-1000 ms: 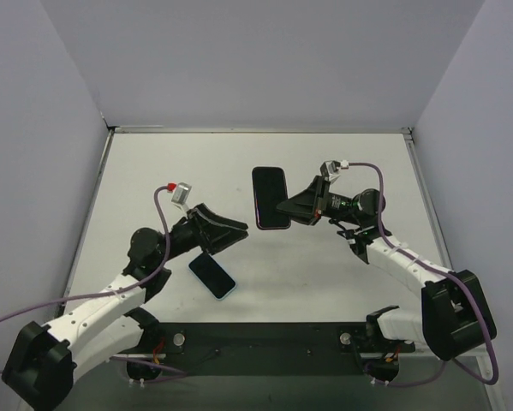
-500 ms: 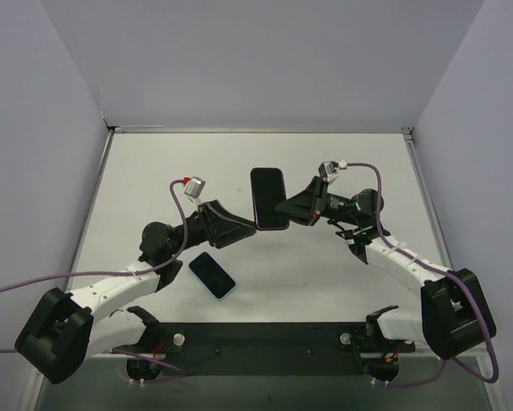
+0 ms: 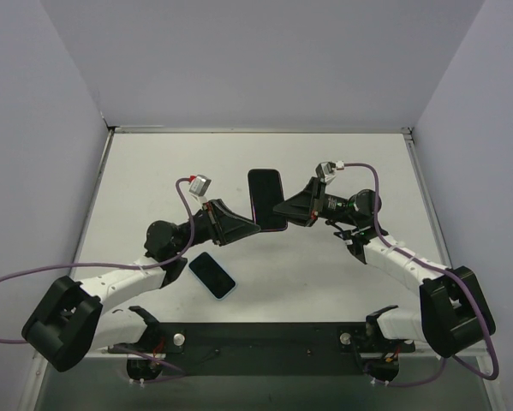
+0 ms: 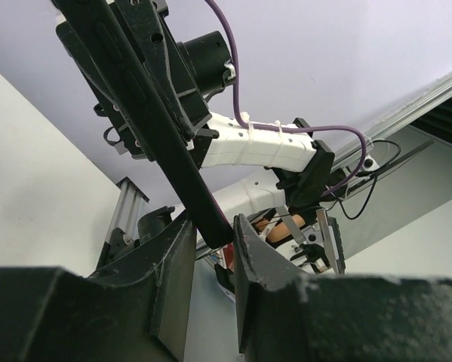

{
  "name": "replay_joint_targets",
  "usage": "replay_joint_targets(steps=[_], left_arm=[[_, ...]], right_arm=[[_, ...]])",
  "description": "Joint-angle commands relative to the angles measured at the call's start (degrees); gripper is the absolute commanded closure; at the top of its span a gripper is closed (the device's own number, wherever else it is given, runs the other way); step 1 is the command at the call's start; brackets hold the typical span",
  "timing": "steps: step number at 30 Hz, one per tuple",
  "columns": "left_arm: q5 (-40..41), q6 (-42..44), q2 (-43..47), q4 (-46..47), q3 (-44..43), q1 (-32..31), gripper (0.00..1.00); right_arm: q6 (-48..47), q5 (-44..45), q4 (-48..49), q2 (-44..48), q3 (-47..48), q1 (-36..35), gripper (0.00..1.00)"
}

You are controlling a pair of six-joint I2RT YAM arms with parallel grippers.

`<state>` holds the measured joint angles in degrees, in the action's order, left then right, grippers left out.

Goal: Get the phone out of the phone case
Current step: Remove the phone case from the phone.

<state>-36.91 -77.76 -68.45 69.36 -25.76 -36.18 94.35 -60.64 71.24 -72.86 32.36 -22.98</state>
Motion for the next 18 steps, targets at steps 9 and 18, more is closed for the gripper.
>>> replay_joint_targets(steps=[9, 18], left_arm=[[0.0, -1.6, 1.1, 11.1, -1.0, -0.3, 0.63], [-0.1, -3.8, 0.0, 15.4, -0.5, -0.2, 0.57]], right_arm=[[-0.1, 1.2, 24.0, 0.3, 2.4, -0.3, 1.00], [-0.1, 1.3, 24.0, -0.5, 2.3, -0.4, 1.00]])
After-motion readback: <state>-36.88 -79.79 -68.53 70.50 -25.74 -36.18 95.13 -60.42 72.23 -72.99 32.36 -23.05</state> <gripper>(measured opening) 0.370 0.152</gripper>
